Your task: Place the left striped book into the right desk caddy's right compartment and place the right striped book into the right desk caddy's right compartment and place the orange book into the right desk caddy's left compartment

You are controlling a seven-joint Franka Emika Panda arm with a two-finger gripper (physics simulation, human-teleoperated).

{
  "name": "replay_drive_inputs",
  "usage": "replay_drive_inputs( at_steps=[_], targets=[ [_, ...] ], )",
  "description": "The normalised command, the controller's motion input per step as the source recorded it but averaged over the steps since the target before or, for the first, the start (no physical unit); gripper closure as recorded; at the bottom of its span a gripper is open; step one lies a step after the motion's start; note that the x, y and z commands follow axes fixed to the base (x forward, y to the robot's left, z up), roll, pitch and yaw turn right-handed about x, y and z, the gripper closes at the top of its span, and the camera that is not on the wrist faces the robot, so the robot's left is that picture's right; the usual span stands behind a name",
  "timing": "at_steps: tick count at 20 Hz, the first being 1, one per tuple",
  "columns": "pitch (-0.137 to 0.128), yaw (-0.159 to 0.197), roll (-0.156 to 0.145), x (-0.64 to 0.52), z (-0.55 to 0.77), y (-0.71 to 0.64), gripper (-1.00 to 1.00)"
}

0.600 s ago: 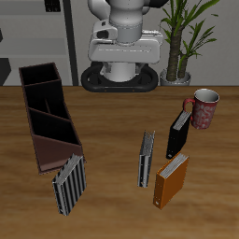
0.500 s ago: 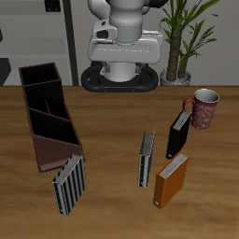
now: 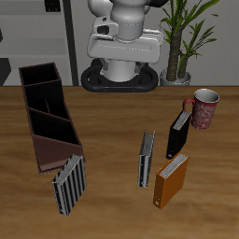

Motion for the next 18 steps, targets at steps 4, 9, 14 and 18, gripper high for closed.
replay_drive_inputs(
  at_steps=[4,9,14,18],
  targets=[
    [-0.015,-0.022,-0.069,0.31,-0.03,0.09,-1.0],
    [-0.015,0.035,-0.043,0.29,-0.1,0.31,-1.0],
    [-0.016,0.036,-0.003,0.21,-0.06,0.3,-1.0],
    [0.012,0.036,-0.046,0.28,-0.07,0.26,-1.0]
  ],
)
